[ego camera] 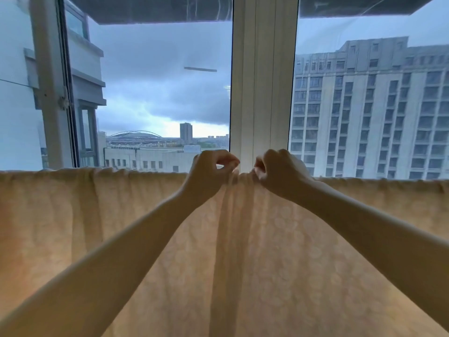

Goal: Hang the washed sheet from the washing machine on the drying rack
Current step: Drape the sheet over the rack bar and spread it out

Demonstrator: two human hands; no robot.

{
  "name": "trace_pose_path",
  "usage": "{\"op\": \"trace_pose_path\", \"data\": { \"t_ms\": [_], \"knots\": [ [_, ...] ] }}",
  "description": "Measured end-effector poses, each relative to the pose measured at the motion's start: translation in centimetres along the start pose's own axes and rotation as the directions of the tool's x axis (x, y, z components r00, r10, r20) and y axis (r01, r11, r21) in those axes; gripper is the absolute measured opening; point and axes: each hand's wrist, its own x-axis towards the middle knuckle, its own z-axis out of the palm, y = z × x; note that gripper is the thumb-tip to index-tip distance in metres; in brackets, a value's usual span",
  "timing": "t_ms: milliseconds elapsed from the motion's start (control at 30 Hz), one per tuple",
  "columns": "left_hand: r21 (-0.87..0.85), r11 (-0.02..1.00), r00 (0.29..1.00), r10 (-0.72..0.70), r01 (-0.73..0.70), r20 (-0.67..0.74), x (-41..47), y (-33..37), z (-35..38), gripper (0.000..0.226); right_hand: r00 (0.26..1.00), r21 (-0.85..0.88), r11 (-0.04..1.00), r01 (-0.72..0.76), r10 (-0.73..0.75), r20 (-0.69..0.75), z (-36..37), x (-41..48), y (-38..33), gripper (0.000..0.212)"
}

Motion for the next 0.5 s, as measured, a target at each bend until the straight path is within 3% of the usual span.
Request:
{"op": "trace_pose_path", "data": {
  "t_ms": [67,167,267,367,500],
  "knots": [
    [0.029,1.000,1.000,-0.005,0.005,0.015,0.1,-0.9,-1.2,0.013,0.999,0.017,1.000,-0.008,0.007,0.035,0.0,0.0,0.5,0.011],
    [0.213,0.977,0.998,-0.026,0.014,0.053,-0.4,-3.5,-3.8,0.017,0.996,0.146,0.989,-0.001,-0.013,0.091,0.1,0.1,0.0,0.014],
    [0.336,0.940,0.986,-0.107,0.059,0.126,-1.5,-6.6,-5.9,0.023,0.983,0.241,0.969,0.050,-0.090,0.159,0.7,0.0,-0.8,0.033],
    [0.368,0.926,0.975,-0.154,0.086,0.158,-2.3,-8.0,-7.2,0.027,0.977,0.191,0.973,0.130,-0.158,0.140,1.6,0.1,-1.1,0.033],
    [0.308,0.945,0.988,-0.135,0.106,0.074,-1.7,-7.7,-7.2,0.016,0.982,0.161,0.976,0.148,-0.165,0.096,2.3,0.5,-1.3,0.020]
  ]
}}
